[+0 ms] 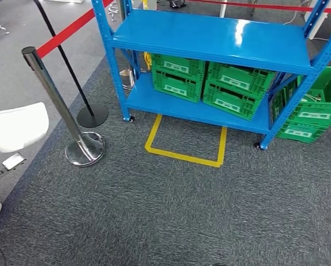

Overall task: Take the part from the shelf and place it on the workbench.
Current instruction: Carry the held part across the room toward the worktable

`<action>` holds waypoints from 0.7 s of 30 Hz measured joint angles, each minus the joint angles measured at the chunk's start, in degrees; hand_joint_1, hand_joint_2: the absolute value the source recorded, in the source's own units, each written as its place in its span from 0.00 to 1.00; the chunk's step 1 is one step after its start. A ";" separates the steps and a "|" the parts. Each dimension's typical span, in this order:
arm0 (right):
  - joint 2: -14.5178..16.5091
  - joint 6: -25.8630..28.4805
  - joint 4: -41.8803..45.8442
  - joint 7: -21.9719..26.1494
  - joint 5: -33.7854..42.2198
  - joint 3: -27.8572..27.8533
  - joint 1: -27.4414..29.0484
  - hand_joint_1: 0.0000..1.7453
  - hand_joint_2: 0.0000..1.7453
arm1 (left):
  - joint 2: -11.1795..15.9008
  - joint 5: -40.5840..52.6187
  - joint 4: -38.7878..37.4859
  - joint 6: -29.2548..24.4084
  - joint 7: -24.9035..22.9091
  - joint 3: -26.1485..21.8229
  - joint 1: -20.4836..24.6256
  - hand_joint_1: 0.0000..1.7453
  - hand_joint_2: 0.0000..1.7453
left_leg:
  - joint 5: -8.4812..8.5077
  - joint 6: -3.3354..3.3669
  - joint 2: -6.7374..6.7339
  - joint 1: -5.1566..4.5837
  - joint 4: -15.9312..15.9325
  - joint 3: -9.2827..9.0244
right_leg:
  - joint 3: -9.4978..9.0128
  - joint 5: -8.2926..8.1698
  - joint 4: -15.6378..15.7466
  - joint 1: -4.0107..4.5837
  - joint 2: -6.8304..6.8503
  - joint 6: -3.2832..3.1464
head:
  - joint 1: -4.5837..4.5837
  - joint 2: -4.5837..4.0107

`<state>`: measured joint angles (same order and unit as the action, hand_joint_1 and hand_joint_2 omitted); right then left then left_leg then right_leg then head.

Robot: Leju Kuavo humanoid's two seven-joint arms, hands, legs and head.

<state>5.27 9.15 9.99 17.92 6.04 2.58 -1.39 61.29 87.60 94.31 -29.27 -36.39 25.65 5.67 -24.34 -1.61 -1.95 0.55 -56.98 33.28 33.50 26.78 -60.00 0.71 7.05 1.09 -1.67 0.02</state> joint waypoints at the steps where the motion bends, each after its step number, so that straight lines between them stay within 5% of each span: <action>1: 0.03 0.01 0.00 0.02 -0.02 0.05 -0.06 0.00 0.00 | 0.21 0.00 0.11 0.00 0.00 -0.45 -0.42 1.00 1.00 | 0.19 0.31 0.68 0.19 0.12 0.06 | 0.32 0.75 -0.88 -0.10 -1.31 0.34 | 0.05 0.00; 4: 0.08 0.03 0.00 0.04 -0.03 0.26 -0.12 0.00 0.00 | 0.53 0.00 0.44 -0.02 0.00 -1.38 -1.12 1.00 1.00 | 0.58 0.94 2.65 0.50 0.22 0.38 | 4.33 5.96 -10.28 -0.31 -6.27 0.90 | 0.18 0.00; 6: 0.08 0.03 0.00 0.02 -0.03 0.36 -0.05 0.00 0.00 | 0.53 0.00 0.52 -0.01 0.00 -1.61 -1.68 1.00 1.00 | 0.71 1.06 4.16 0.43 0.20 0.58 | 6.95 7.87 -16.04 -0.27 -6.87 0.88 | 0.17 0.00; 8: 0.08 0.01 0.00 0.01 -0.03 0.42 0.00 0.00 0.00 | 0.53 0.00 0.54 0.02 0.00 -1.79 -2.06 1.00 1.00 | 0.81 0.98 5.89 0.40 0.17 0.61 | 5.64 5.40 -13.32 -0.27 -7.28 0.62 | 0.17 0.00; 10: 0.08 -0.01 0.00 0.01 -0.03 0.45 -0.03 0.00 0.00 | 0.55 0.00 0.61 0.03 0.00 -2.00 -2.14 1.00 1.00 | 0.95 0.71 7.55 0.43 0.10 0.70 | 1.65 1.59 -5.08 -0.53 -9.97 0.21 | 0.16 0.00; 13: 0.10 -0.02 0.00 0.03 -0.09 0.47 -0.23 0.00 0.00 | 0.77 0.00 0.77 0.00 0.00 -2.12 -2.31 1.00 1.00 | 1.50 -0.36 9.77 0.78 0.19 1.41 | -1.13 0.46 0.46 -0.79 -13.01 -0.14 | 0.10 0.00; 15: 0.19 -0.05 0.00 0.04 -0.12 0.48 -0.33 0.00 0.00 | 1.18 0.00 0.81 -0.03 0.00 -2.15 -2.64 1.00 1.00 | 1.89 -1.22 10.62 1.06 0.42 1.78 | -1.44 0.12 0.84 -0.72 -11.41 -0.65 | 0.08 0.00; 17: 0.30 -0.08 0.00 0.06 -0.15 0.48 -0.32 0.00 0.00 | 1.54 0.00 0.83 -0.05 -0.01 -2.20 -2.64 1.00 1.00 | 0.54 -1.71 7.85 0.74 -1.67 2.98 | -1.66 -0.24 1.39 -0.90 -9.63 -1.31 | -0.25 0.00; 19: 0.36 -0.11 0.00 0.07 -0.17 0.48 -0.24 0.00 0.00 | 1.53 0.00 0.84 -0.05 -0.01 -2.18 -2.46 1.00 1.00 | -3.04 -2.06 3.99 0.52 -8.36 6.27 | -1.69 -0.31 1.62 -0.87 -7.82 -1.66 | -0.56 0.00; 21: 0.37 -0.10 0.00 0.05 -0.19 0.48 -0.08 0.00 0.00 | 1.32 0.00 0.84 -0.05 -0.01 -2.03 -2.50 1.00 1.00 | -5.47 -2.38 2.80 0.61 -15.03 9.47 | -1.61 -0.22 1.62 -0.80 -5.93 -1.72 | -0.60 0.00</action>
<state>5.64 9.04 9.99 17.97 5.85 3.06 -1.47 62.60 87.60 95.14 -29.33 -36.40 23.62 3.17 -29.82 -3.99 0.85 1.16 -72.01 42.75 31.89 26.56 -58.38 -0.09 1.12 -0.63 -2.26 0.02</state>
